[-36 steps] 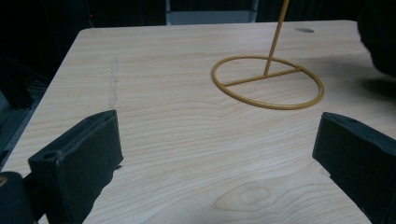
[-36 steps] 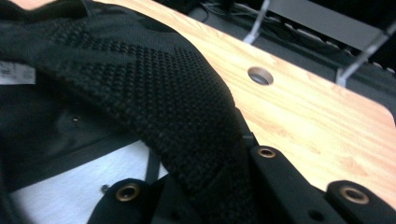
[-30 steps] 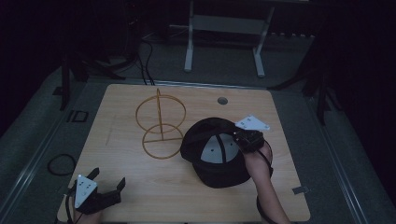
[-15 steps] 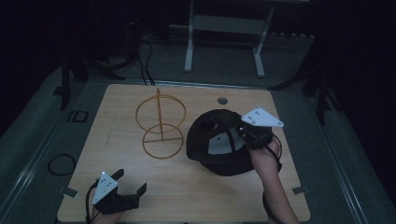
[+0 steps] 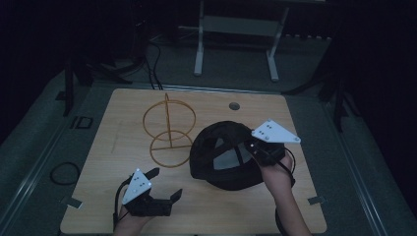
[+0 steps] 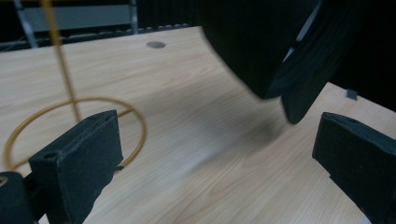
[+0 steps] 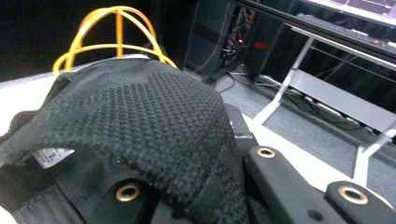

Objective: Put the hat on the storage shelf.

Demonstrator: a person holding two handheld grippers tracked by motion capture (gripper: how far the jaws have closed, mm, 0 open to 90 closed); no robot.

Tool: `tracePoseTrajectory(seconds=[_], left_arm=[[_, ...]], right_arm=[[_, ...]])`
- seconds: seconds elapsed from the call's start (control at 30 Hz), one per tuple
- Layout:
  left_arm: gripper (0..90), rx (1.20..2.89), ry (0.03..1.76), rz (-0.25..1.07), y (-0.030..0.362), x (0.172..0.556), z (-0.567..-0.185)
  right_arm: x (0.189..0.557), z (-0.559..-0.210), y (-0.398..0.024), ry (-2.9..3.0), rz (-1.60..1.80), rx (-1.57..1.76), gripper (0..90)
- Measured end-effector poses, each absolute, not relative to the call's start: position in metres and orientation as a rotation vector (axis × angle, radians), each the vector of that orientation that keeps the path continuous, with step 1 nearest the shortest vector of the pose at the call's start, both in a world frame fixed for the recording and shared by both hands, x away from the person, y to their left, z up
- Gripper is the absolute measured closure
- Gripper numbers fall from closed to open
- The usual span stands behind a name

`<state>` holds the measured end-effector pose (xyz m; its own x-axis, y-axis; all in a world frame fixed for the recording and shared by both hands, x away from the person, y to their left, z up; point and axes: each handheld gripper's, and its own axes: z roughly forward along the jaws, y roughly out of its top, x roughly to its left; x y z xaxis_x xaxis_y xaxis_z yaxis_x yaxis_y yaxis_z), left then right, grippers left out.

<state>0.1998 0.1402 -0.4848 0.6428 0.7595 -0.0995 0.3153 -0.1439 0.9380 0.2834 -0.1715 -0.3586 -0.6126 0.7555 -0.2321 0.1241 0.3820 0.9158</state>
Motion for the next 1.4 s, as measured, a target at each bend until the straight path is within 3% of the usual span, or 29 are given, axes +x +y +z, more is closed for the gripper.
tracePoseTrajectory(seconds=[0.5, 0.9, 1.1, 1.33, 1.4], left_arm=[[8.1, 1.727, 0.826, 0.510, 0.102, 0.227, -0.470], [26.1, 1.668, 0.847, 0.513, 0.097, 0.234, -0.462], [56.7, 1.632, 0.874, 0.610, 0.100, 0.237, -0.459], [87.3, 1.624, 0.909, 0.622, 0.101, 0.240, -0.455], [88.8, 1.634, 0.908, 0.624, 0.099, 0.241, -0.453]], right_arm=[[0.272, -0.356, -0.162, 1.999, 1.295, 0.698, 89.5], [0.263, -0.353, -0.158, 2.007, 1.343, 0.648, 89.5], [0.261, -0.356, -0.155, 2.022, 1.345, 0.632, 89.5], [0.258, -0.362, -0.155, 2.047, 1.352, 0.629, 89.4], [0.257, -0.365, -0.156, 2.051, 1.355, 0.634, 89.4]])
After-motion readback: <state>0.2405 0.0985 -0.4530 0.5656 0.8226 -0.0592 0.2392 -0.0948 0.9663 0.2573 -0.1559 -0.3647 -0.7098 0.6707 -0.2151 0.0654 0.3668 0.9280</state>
